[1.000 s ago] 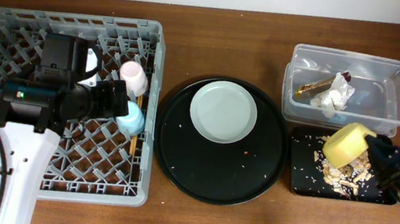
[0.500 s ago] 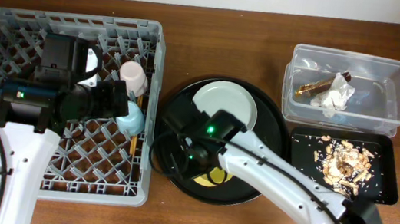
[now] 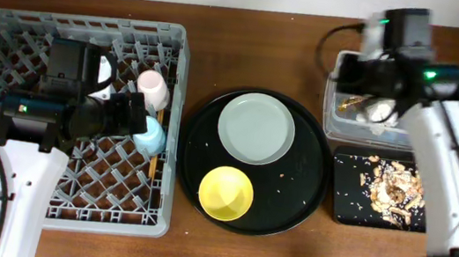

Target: Sort waste into correct bins and load items into the dishwasher rack

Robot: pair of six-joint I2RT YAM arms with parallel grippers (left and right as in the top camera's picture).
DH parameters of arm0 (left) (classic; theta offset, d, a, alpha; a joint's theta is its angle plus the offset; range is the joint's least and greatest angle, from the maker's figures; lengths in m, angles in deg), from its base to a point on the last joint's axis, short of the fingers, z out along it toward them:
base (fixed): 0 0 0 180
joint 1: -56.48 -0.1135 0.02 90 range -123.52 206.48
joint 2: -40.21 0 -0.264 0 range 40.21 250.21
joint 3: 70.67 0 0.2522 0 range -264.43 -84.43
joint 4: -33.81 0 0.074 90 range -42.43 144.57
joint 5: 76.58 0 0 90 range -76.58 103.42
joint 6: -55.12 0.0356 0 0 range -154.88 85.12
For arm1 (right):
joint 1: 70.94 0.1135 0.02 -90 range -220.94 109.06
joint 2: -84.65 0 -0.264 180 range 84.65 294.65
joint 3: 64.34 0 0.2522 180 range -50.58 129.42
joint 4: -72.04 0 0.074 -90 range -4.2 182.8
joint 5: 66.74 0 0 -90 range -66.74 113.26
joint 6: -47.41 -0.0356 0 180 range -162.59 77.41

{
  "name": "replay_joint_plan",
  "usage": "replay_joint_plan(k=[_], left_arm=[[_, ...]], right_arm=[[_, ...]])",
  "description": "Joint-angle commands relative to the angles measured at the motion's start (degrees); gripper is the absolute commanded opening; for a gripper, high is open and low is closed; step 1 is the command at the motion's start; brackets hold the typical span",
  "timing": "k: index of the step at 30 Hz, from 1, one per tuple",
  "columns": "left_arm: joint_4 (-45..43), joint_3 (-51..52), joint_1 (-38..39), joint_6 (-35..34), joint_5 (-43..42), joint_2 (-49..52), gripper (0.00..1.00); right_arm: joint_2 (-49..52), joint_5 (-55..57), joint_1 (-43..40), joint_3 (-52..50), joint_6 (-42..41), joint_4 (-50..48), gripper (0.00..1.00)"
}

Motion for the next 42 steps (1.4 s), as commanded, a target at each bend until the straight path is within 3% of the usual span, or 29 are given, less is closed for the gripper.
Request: replay_joint_plan(k=[1,3,6,10,16,23,27,34,42], left_arm=[[-0.1,-0.5,0.0,0.0,0.4,-0.5,0.99],[-0.1,-0.5,0.0,0.0,0.4,-0.5,0.99],[-0.1,-0.5,0.0,0.0,0.4,-0.5,0.99],[-0.1,-0.5,0.0,0.0,0.4,-0.5,0.99],[-0.1,-0.5,0.0,0.0,0.4,-0.5,0.99],[-0.1,-0.5,0.0,0.0,0.4,-0.5,0.99],[-0.1,-0.5,0.0,0.0,0.4,-0.5,0.99],[-0.1,-0.5,0.0,0.0,0.4,-0.5,0.99],[-0.1,-0.5,0.0,0.0,0.4,-0.5,0.99]], right_arm=[[10.5,-2.1,-9.0,0.3,6.3,-5.3,0.04],[18.8,-2.1,-11.3,0.3,6.3,-9.5,0.04],[22.0,-2.1,-11.4,0.1,6.3,-9.4,0.04],[22.0,-2.1,-11.5,-0.1,6.3,-0.7,0.08],[22.0,0.0,-11.5,0.2,6.3,4.8,0.09],[21.9,4.5,-11.5,8.0,6.7,16.5,0.11],[21.9,1.8,-11.4,7.1,6.3,11.7,0.09],[22.0,2.1,-11.4,3.7,6.3,11.5,0.09],[21.9,6.1,-11.5,2.8,6.3,17.2,0.1]])
